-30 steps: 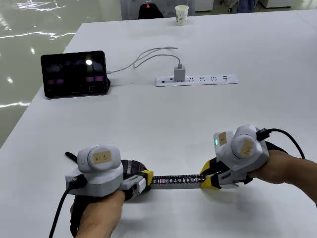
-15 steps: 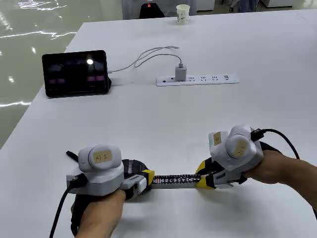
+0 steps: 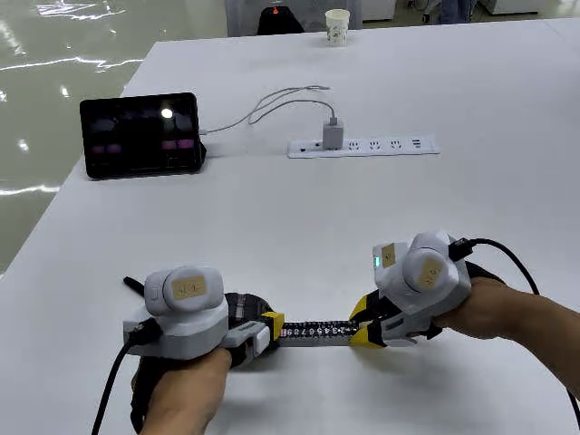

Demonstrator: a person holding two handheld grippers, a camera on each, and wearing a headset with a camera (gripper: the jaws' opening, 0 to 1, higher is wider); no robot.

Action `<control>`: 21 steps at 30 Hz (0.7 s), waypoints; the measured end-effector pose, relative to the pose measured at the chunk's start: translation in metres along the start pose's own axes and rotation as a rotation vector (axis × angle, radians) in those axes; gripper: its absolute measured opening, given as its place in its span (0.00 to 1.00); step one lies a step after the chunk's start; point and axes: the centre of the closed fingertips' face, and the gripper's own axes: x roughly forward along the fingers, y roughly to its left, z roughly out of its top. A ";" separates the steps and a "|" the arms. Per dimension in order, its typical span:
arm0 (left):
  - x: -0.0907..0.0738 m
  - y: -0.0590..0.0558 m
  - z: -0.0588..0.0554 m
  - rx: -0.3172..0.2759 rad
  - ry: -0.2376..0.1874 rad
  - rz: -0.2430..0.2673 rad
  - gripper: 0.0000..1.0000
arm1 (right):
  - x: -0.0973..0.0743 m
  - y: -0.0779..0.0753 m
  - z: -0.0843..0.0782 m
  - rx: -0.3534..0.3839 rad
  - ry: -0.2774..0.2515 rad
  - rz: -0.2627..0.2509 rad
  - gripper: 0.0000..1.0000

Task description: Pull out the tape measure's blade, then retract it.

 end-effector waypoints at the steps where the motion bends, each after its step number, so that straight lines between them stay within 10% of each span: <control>1: 0.000 0.000 0.000 0.000 0.000 0.000 0.56 | 0.001 0.000 0.001 -0.001 -0.001 0.000 0.10; 21: 0.000 0.000 0.000 -0.003 0.005 -0.006 0.56 | 0.014 0.002 0.018 -0.013 -0.021 0.010 0.10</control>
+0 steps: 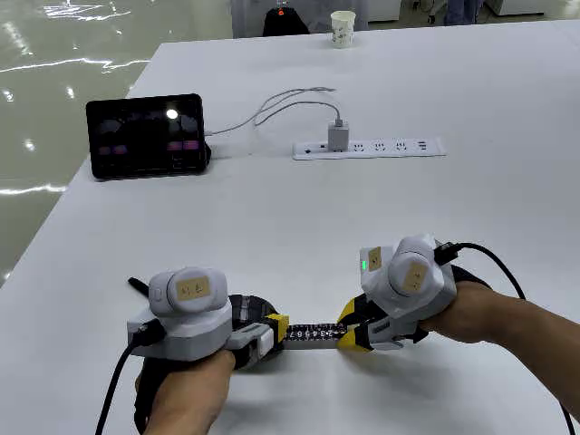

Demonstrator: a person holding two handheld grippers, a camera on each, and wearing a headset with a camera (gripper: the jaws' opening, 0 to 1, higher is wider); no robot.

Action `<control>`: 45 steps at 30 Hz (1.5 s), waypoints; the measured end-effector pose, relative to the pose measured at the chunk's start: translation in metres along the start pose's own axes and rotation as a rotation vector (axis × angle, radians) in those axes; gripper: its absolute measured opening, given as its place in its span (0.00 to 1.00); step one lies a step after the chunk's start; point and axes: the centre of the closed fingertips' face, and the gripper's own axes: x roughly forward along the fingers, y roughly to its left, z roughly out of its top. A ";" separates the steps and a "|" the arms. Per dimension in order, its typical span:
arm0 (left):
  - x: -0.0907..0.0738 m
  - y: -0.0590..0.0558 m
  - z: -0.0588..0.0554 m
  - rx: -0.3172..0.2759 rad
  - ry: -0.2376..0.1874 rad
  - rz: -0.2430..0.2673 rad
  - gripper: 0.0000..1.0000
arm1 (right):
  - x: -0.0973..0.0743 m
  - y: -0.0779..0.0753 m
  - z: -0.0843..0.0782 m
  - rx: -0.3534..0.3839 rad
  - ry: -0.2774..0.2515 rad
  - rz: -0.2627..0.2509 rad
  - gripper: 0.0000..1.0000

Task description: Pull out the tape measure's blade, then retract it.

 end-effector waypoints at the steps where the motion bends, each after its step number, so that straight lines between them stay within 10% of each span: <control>1: 0.000 0.000 0.000 0.000 0.000 0.000 0.56 | 0.000 0.000 0.001 -0.001 0.000 -0.001 0.10; 45: 0.001 0.001 0.000 -0.018 0.008 -0.011 0.56 | 0.032 0.000 0.040 -0.025 -0.050 0.008 0.10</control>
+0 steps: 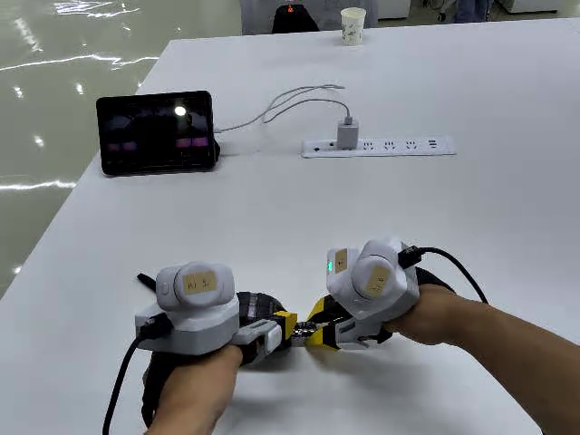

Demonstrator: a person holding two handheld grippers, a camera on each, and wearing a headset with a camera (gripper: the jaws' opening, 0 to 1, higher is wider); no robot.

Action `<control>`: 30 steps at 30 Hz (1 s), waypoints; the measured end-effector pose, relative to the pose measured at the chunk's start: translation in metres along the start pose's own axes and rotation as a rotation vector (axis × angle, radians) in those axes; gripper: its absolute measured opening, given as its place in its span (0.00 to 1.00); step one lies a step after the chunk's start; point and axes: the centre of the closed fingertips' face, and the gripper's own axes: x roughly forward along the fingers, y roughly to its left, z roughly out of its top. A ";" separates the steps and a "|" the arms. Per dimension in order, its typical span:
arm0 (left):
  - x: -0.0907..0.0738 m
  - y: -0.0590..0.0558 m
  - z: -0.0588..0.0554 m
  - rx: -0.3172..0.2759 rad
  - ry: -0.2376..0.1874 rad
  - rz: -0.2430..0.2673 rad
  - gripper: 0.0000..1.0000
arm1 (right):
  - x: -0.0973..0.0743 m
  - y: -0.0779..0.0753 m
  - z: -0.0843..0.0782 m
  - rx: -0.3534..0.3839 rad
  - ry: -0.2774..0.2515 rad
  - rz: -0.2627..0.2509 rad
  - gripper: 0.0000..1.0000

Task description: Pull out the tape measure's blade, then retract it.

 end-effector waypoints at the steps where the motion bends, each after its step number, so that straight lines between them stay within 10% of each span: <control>1: 0.000 0.000 0.000 -0.001 0.000 -0.001 0.56 | 0.001 0.000 0.001 0.000 -0.003 0.001 0.10; 30: 0.001 0.000 0.000 -0.007 0.002 -0.002 0.57 | 0.011 0.000 0.010 -0.022 -0.006 0.003 0.11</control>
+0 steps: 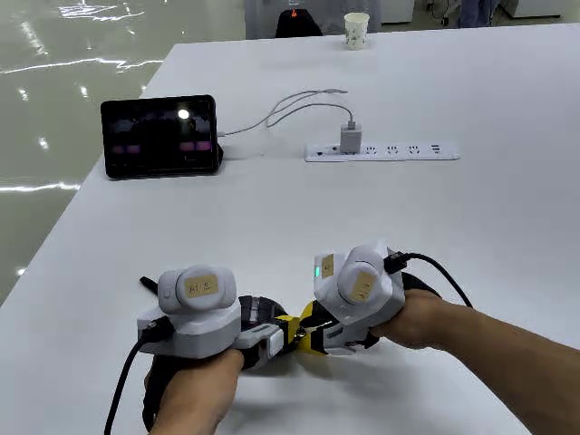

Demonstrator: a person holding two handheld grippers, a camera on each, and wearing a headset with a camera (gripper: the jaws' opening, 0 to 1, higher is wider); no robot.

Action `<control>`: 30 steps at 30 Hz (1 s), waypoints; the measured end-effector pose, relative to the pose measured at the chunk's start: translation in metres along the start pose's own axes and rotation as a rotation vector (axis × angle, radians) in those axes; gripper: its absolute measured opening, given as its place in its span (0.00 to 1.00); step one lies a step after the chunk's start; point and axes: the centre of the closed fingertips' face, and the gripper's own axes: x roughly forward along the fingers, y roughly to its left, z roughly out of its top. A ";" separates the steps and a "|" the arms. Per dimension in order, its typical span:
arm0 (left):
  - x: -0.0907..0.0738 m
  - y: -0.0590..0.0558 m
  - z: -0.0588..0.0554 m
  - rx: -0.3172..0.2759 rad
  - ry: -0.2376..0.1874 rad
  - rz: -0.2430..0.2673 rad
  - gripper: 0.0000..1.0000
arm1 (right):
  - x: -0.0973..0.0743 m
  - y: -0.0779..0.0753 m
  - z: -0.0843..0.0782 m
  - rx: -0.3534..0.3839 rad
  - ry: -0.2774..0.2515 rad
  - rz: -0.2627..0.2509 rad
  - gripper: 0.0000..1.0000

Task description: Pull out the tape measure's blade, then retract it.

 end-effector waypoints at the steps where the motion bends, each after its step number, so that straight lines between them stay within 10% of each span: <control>1: 0.000 0.000 0.000 0.001 0.001 0.000 0.57 | 0.000 0.000 0.000 0.007 -0.001 -0.002 0.11; 30: 0.000 0.000 0.000 -0.012 0.008 -0.004 0.60 | 0.000 -0.003 0.000 -0.016 0.007 -0.026 0.18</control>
